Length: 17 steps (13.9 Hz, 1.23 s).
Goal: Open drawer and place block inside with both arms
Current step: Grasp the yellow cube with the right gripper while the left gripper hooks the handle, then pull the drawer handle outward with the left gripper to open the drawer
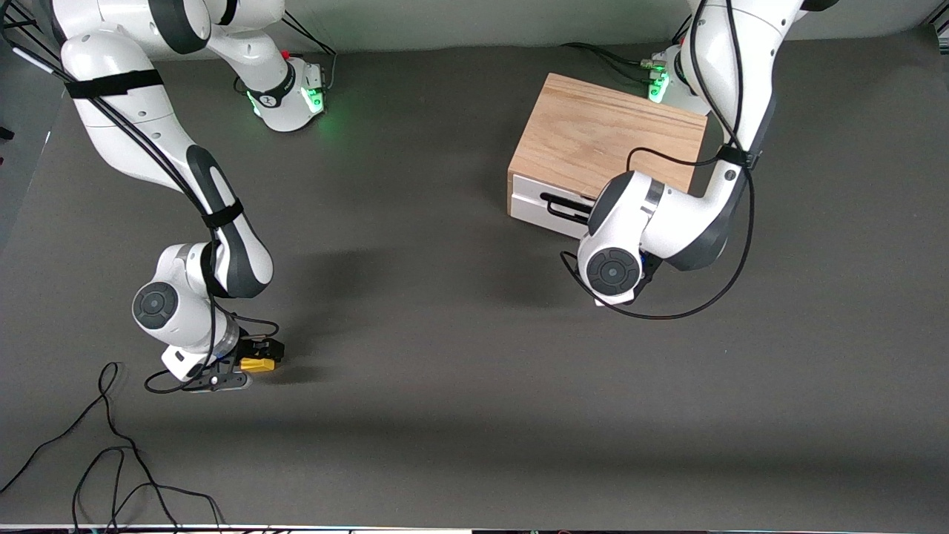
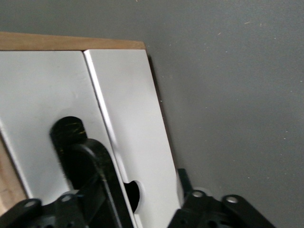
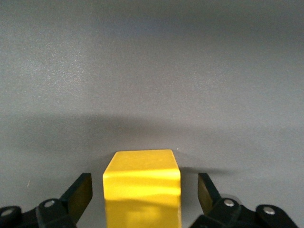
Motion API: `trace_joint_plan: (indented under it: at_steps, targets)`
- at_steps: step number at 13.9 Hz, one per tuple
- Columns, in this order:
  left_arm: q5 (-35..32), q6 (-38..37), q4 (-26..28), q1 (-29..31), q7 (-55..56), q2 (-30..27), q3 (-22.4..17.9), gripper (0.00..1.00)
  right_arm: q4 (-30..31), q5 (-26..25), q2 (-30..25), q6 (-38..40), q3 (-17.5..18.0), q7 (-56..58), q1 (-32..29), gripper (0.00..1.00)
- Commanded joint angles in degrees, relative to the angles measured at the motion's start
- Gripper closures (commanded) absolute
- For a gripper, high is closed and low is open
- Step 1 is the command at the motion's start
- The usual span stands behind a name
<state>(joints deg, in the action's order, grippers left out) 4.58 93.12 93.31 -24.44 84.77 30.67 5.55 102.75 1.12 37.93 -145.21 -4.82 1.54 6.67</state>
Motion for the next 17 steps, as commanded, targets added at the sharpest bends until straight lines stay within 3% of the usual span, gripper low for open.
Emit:
trace_joint_plan:
  at_steps: [1, 7, 13, 17]
  targets:
    - [-0.1, 2.95, -0.67, -0.53, 1.01, 0.18, -0.54, 1.0, 0.17, 1.25, 0.21, -1.12, -0.18, 1.01, 0.27, 0.02]
    - [-0.01, 2.68, -4.27, -0.35, 0.57, 0.44, -0.89, 1.0, 0.17, 1.25, 0.21, -1.12, -0.19, 1.01, 0.27, 0.06]
    - [-0.1, 2.6, -11.13, 1.41, -0.13, 2.2, -0.98, 1.0, 0.08, 1.25, 0.21, -1.12, -0.18, 1.18, 0.27, 0.18]
    - [-0.01, 3.12, -12.71, 1.85, -1.36, 4.65, -0.98, 1.0, 0.08, 1.16, 0.21, -1.04, -0.18, 1.27, 0.27, 0.35]
